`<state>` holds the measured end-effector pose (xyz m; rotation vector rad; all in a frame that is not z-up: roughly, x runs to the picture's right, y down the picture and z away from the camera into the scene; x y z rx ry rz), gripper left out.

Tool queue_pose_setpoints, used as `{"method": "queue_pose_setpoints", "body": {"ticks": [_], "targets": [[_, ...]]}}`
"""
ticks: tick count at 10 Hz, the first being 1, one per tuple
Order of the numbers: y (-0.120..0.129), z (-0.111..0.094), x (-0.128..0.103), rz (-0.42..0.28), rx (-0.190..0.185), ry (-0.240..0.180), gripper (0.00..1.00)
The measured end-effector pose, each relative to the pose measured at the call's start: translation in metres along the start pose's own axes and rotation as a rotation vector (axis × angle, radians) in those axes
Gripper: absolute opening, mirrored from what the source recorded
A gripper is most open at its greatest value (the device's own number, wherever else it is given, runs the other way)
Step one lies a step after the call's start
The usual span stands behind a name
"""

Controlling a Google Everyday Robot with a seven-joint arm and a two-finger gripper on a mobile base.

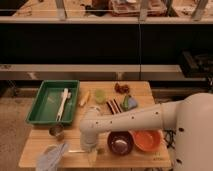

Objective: Place fork in purple bowl

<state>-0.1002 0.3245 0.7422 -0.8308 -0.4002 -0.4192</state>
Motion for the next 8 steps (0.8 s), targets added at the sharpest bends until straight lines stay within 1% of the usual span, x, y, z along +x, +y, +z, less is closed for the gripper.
{"method": "queue_pose_setpoints", "body": {"ticks": [1,3,4,6,8], "targets": [[-0.0003,0.0002,0.0018,0.002,0.011,0.013,0.63],[-0.002,0.0007,0.0022,0.008,0.029,0.033,0.49],[-0.0034,0.0015,0.003,0.016,0.037,0.044,0.46],[-0.0046,0.0032,0.0058,0.03,0.044,0.059,0.46],[-0.0058,0.0082,0.0074,0.041,0.04,0.082,0.46]]}}
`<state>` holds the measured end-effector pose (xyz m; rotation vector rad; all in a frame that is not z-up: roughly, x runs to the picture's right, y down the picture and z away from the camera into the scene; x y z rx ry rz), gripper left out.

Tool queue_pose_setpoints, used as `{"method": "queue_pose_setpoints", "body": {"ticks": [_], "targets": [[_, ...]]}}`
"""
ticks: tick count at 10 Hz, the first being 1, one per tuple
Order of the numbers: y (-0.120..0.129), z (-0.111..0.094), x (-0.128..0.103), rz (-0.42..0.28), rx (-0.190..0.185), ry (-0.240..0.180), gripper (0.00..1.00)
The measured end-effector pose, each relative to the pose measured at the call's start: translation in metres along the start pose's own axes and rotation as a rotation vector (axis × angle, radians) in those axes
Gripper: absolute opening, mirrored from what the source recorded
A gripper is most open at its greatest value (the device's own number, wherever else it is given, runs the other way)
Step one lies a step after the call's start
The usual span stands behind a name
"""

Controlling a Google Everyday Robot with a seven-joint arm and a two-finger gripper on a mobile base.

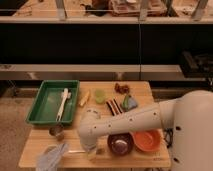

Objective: Place fork in purple bowl

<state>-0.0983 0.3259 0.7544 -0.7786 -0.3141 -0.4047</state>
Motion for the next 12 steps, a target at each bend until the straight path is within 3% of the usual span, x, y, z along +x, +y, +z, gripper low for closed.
{"method": "queue_pose_setpoints", "body": {"ticks": [1,4,12], "targets": [[-0.0002,0.0011,0.0011,0.004,-0.002,0.008,0.43],[0.0014,-0.0001,0.004,0.007,-0.006,0.019,0.17],[0.0002,0.0011,0.0062,0.037,0.001,0.041,0.15]]}}
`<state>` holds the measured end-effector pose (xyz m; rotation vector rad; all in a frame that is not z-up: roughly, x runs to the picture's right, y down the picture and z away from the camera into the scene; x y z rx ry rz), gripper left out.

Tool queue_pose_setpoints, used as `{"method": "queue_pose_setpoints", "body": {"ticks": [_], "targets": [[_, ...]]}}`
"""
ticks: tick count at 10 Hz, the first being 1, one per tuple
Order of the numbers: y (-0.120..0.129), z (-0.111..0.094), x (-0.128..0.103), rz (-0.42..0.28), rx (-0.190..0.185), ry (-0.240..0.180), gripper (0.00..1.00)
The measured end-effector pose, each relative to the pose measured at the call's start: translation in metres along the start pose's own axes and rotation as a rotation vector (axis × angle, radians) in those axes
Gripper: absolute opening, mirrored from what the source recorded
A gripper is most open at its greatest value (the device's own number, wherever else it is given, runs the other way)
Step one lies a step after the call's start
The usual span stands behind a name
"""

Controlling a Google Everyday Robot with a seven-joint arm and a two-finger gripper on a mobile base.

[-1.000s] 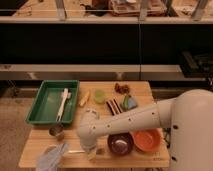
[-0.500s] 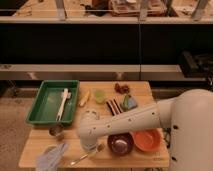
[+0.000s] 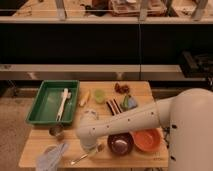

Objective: Place fork in purple bowl

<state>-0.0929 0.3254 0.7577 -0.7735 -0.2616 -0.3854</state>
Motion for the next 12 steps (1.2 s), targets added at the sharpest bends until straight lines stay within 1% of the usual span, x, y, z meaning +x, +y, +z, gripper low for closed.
{"method": "queue_pose_setpoints", "body": {"ticks": [1,3,5,6,8,9,10,11,12], "targets": [[-0.002,-0.003,0.002,0.004,0.007,0.012,0.15],[-0.01,-0.025,-0.003,0.021,0.022,0.007,0.15],[-0.023,-0.066,-0.012,0.019,0.053,-0.006,0.15],[-0.029,-0.083,-0.016,0.014,0.069,-0.011,0.15],[-0.046,-0.122,-0.015,0.021,0.113,-0.02,0.15],[-0.057,-0.141,-0.002,0.044,0.134,-0.022,0.15],[-0.061,-0.15,0.012,0.065,0.143,-0.024,0.15],[-0.059,-0.159,0.028,0.088,0.149,-0.022,0.15],[-0.051,-0.17,0.046,0.111,0.149,-0.01,0.15]]}}
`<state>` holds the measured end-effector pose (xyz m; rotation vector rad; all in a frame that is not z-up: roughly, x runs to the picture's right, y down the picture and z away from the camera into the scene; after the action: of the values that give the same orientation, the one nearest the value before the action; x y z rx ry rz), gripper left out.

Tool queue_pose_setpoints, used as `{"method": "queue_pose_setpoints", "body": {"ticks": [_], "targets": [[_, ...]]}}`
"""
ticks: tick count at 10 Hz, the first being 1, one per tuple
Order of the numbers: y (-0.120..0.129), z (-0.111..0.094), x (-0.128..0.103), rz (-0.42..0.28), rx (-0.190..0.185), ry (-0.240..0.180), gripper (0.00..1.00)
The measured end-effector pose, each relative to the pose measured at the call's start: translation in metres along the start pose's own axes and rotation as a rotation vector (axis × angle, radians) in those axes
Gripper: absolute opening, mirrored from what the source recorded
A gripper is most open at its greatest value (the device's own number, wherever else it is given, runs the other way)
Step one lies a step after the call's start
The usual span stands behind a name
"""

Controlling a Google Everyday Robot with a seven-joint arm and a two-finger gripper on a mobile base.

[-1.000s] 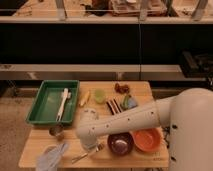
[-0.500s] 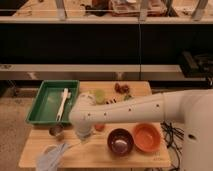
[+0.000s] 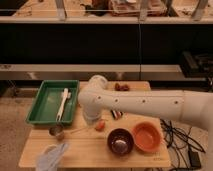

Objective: Place fork in purple bowl

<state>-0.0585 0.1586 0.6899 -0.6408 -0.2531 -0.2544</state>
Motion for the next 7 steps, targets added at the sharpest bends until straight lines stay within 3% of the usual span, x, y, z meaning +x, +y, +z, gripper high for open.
{"method": "queue_pose_setpoints", "body": {"ticks": [1,4,6,7], "targets": [[0.003,-0.008,0.014,0.016,-0.004,0.017,0.15],[0.024,-0.041,0.07,0.067,-0.048,0.145,0.15],[0.042,-0.047,0.109,0.086,-0.142,0.285,0.15],[0.051,-0.042,0.125,0.095,-0.194,0.328,0.15]]}}
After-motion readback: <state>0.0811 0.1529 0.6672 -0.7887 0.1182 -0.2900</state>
